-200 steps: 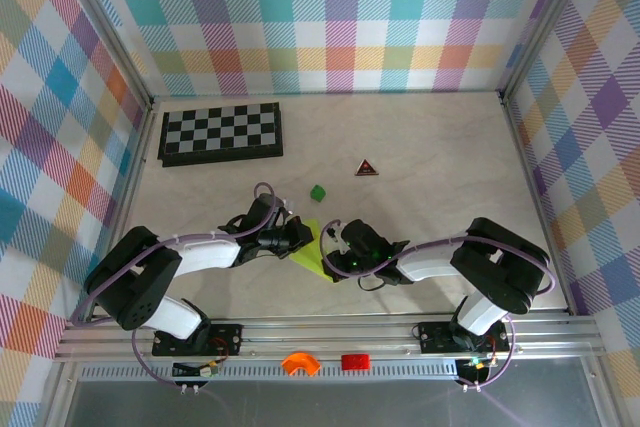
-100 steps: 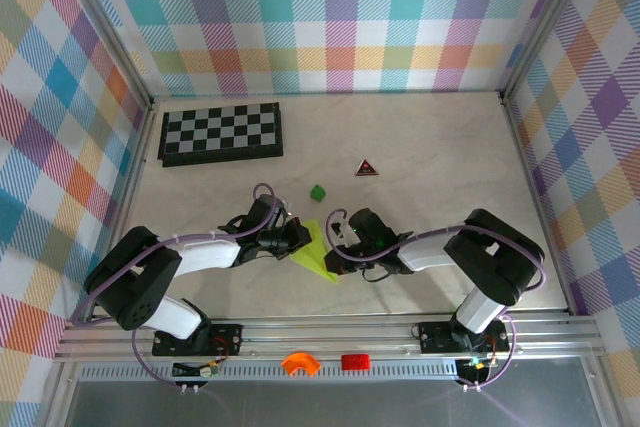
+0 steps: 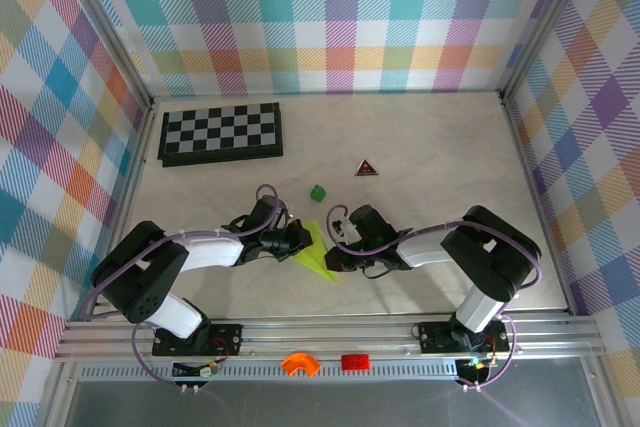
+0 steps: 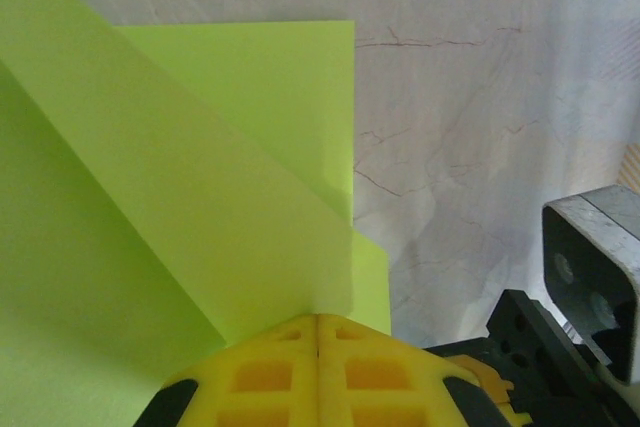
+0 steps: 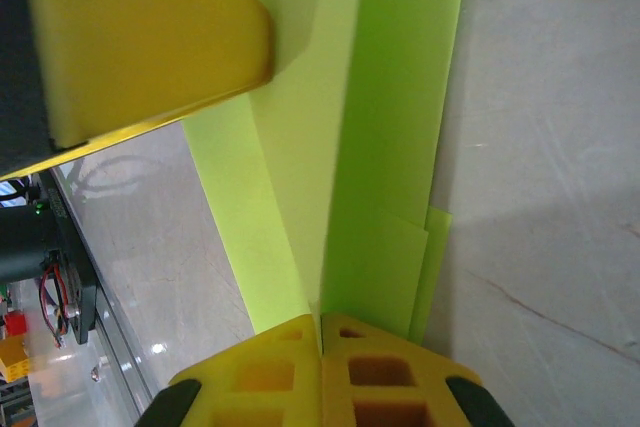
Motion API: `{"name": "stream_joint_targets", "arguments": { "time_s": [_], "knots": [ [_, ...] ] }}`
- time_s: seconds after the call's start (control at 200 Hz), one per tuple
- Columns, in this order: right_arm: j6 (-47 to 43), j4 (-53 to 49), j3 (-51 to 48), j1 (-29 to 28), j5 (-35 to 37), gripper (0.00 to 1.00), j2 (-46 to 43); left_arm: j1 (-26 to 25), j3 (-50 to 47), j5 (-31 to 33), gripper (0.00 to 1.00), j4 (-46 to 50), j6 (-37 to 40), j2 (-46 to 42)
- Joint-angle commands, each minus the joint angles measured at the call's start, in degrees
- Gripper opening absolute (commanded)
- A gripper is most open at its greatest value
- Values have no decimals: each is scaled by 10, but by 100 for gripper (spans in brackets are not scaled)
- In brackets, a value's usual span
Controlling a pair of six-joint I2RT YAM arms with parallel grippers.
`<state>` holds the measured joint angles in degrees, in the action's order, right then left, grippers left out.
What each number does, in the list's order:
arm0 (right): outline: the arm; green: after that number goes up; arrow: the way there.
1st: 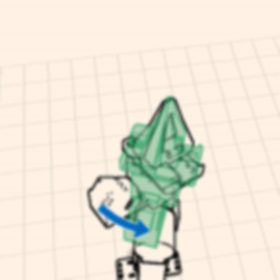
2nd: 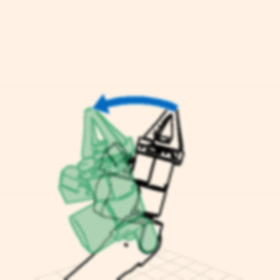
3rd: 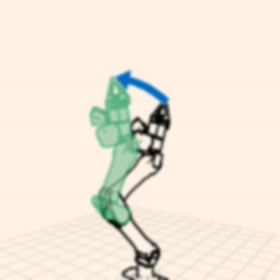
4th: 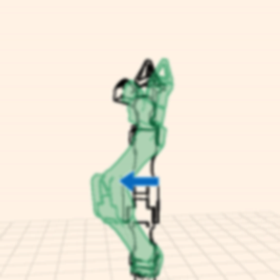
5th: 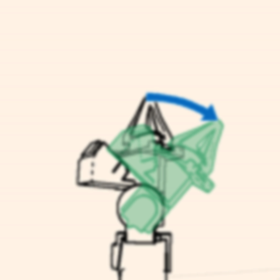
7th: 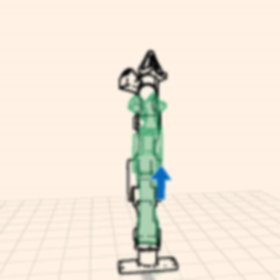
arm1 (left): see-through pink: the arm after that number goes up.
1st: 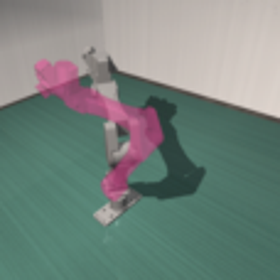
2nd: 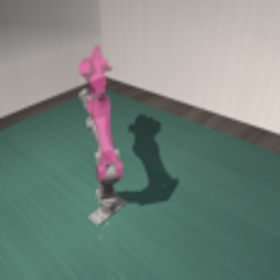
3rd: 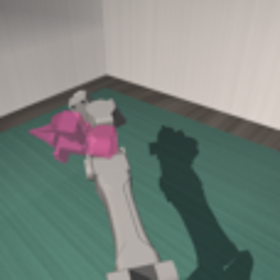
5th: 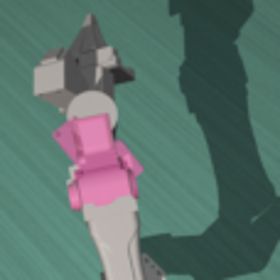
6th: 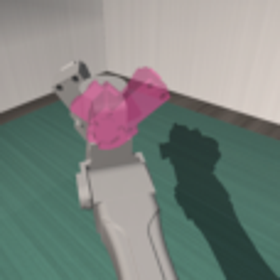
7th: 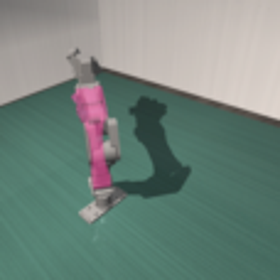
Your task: Fold a paper plane with a square sheet of paper (pick it up from the middle)
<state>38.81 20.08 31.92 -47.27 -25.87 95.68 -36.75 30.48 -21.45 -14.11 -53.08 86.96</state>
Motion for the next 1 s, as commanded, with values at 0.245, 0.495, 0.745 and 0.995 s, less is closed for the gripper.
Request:
{"name": "stream_joint_targets", "arguments": {
  "time_s": [0.245,0.495,0.745,0.995],
  "knots": [
    [5,-36,4,-4,11,6,28,-6,19,6,5,-12,3,24],
    [5,-40,6,-4,10,6,31,-6,22,2,4,-9,7,39],
    [3,-49,9,-4,9,7,34,-6,18,17,4,25,15,44],
    [-3,-65,18,-4,7,7,33,-7,8,39,4,43,21,34]
  ]
}}
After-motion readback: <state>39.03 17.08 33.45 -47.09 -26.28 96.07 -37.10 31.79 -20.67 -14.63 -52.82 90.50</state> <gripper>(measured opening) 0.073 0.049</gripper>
